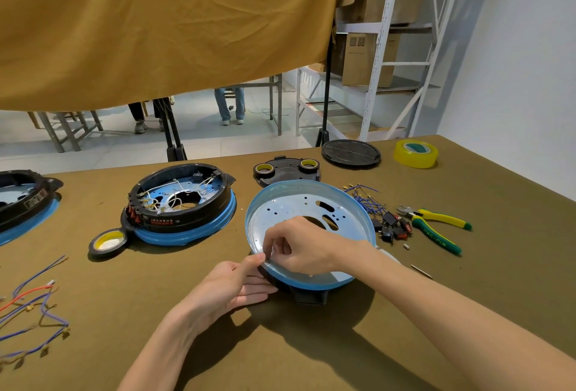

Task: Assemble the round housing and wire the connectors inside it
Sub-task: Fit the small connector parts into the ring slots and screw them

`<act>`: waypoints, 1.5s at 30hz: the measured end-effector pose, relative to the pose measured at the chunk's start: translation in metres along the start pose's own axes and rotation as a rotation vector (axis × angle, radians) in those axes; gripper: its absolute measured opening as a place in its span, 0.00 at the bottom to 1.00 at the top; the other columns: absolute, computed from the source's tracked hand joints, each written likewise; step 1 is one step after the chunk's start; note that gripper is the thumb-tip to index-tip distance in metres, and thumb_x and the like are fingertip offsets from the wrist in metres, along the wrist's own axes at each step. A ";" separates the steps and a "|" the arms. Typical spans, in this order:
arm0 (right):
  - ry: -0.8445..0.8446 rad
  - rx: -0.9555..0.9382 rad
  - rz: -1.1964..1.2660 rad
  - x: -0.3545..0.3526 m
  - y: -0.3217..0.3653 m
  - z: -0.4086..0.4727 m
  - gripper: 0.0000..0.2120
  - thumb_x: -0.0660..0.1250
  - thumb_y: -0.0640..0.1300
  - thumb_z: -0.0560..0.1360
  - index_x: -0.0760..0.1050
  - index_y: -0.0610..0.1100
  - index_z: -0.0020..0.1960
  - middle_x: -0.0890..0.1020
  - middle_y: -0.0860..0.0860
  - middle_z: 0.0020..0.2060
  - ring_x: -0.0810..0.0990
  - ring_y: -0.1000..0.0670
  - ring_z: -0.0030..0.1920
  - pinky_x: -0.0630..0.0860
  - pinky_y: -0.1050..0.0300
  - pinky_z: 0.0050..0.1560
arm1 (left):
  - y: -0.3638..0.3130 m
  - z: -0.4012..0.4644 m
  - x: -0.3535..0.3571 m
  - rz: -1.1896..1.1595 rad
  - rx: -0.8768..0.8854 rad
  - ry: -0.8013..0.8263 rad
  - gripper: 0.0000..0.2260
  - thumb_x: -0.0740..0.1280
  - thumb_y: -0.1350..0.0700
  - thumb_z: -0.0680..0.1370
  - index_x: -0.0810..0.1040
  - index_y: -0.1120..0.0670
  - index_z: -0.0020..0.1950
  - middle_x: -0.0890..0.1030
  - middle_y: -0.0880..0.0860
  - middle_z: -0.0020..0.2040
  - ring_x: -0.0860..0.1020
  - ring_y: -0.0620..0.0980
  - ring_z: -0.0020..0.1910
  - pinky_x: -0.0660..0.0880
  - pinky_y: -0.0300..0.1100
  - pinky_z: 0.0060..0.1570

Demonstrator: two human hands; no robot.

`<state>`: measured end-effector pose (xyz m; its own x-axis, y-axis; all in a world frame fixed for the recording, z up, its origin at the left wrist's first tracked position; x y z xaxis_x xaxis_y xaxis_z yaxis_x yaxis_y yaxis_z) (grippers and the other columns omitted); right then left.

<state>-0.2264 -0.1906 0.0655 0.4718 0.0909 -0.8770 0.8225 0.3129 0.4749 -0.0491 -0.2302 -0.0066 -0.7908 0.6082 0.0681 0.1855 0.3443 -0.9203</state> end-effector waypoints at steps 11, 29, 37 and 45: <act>-0.785 0.390 -0.063 -0.038 -0.059 -0.076 0.06 0.67 0.39 0.80 0.79 0.46 0.55 0.79 0.55 0.39 0.76 0.58 0.37 0.71 0.65 0.39 | 0.003 -0.004 -0.002 -0.077 -0.056 -0.146 0.37 0.72 0.33 0.63 0.77 0.63 0.58 0.87 0.62 0.48 0.87 0.57 0.48 0.84 0.44 0.40; -0.359 0.894 -0.315 -0.014 -0.087 -0.119 0.11 0.63 0.47 0.81 0.72 0.45 0.61 0.78 0.46 0.56 0.79 0.44 0.53 0.77 0.51 0.46 | -0.002 -0.007 0.005 -0.619 0.020 -0.333 0.35 0.83 0.53 0.58 0.75 0.59 0.61 0.80 0.63 0.64 0.78 0.59 0.64 0.75 0.55 0.68; -0.864 0.616 0.133 -0.055 -0.060 -0.120 0.03 0.67 0.47 0.81 0.76 0.48 0.52 0.81 0.51 0.44 0.81 0.53 0.42 0.75 0.56 0.37 | 0.002 0.000 -0.008 -0.587 0.108 -0.222 0.30 0.82 0.51 0.62 0.77 0.57 0.61 0.81 0.60 0.63 0.79 0.55 0.62 0.75 0.49 0.64; -0.645 0.274 0.139 -0.027 -0.004 -0.092 0.08 0.75 0.56 0.74 0.80 0.53 0.45 0.81 0.57 0.35 0.80 0.57 0.36 0.74 0.65 0.32 | 0.001 -0.001 -0.002 -0.539 0.190 -0.133 0.33 0.81 0.48 0.61 0.78 0.58 0.63 0.86 0.57 0.57 0.83 0.54 0.60 0.75 0.50 0.66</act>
<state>-0.2716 -0.1069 0.0806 0.6024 -0.4912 -0.6292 0.7514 0.0829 0.6546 -0.0469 -0.2297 -0.0076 -0.8131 0.2839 0.5083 -0.3614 0.4382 -0.8230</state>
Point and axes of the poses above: each hand's wrist, its own z-axis towards the middle knuckle, its own x-axis out of the palm, y = z × x, the point moved 2 cm from there along z, towards the middle knuckle
